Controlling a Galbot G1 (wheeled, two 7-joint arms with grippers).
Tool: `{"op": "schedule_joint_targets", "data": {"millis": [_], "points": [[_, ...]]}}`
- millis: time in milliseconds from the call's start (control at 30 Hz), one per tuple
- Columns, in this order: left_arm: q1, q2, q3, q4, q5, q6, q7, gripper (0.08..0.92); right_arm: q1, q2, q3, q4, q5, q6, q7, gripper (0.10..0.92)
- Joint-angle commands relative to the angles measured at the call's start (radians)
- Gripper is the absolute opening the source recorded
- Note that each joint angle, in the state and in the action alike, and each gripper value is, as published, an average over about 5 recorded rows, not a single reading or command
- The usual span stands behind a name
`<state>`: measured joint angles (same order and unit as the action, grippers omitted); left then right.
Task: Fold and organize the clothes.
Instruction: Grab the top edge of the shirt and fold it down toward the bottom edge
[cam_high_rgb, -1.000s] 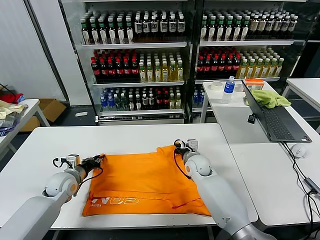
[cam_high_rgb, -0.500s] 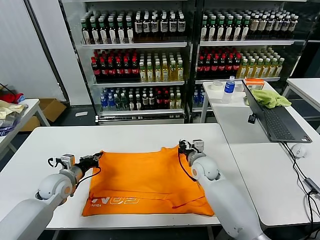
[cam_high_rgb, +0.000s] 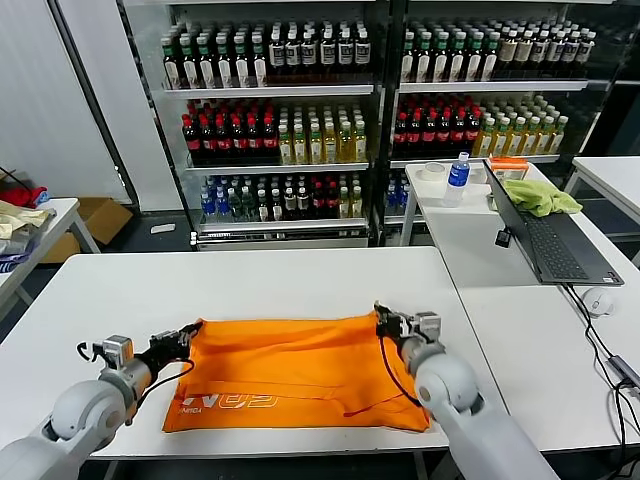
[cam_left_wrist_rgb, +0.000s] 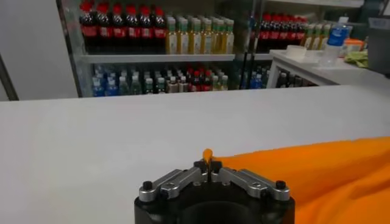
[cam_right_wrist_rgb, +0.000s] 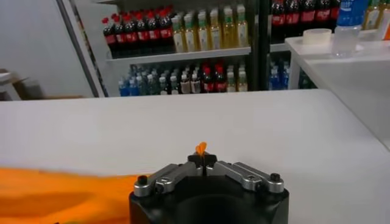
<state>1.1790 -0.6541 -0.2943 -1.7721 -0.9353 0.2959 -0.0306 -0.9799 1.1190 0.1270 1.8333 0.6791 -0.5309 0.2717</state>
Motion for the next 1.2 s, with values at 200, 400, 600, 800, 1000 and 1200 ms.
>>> {"op": "schedule_joint_targets", "data": {"millis": [200, 400, 600, 800, 1000, 1200], "points": [[0.210, 0.027, -0.117, -0.091, 0.005, -0.019, 0.012, 0.082, -0.178, -0.054, 0.045, 0.157, -0.020, 0.016, -0.011, 0.110], [0.213, 0.031, -0.117, -0.094, 0.005, -0.017, 0.012, 0.082, -0.186, -0.060, 0.049, 0.164, -0.025, 0.021, -0.015, 0.110], [0.232, 0.030, -0.116, -0.102, 0.019, -0.017, 0.010, 0.082, -0.184, -0.059, 0.053, 0.144, -0.033, 0.028, -0.022, 0.110], [0.260, 0.023, -0.122, -0.111, 0.043, -0.016, 0.000, 0.082, -0.175, -0.057, 0.053, 0.124, -0.039, 0.034, -0.026, 0.110], [0.248, 0.015, -0.118, -0.102, 0.079, -0.011, -0.056, 0.095, -0.195, -0.068, 0.051, 0.157, -0.043, 0.013, -0.028, 0.118], [0.243, 0.010, -0.142, -0.125, 0.074, -0.025, -0.064, 0.239, -0.244, -0.084, 0.070, 0.211, -0.056, 0.009, -0.030, 0.262]]}}
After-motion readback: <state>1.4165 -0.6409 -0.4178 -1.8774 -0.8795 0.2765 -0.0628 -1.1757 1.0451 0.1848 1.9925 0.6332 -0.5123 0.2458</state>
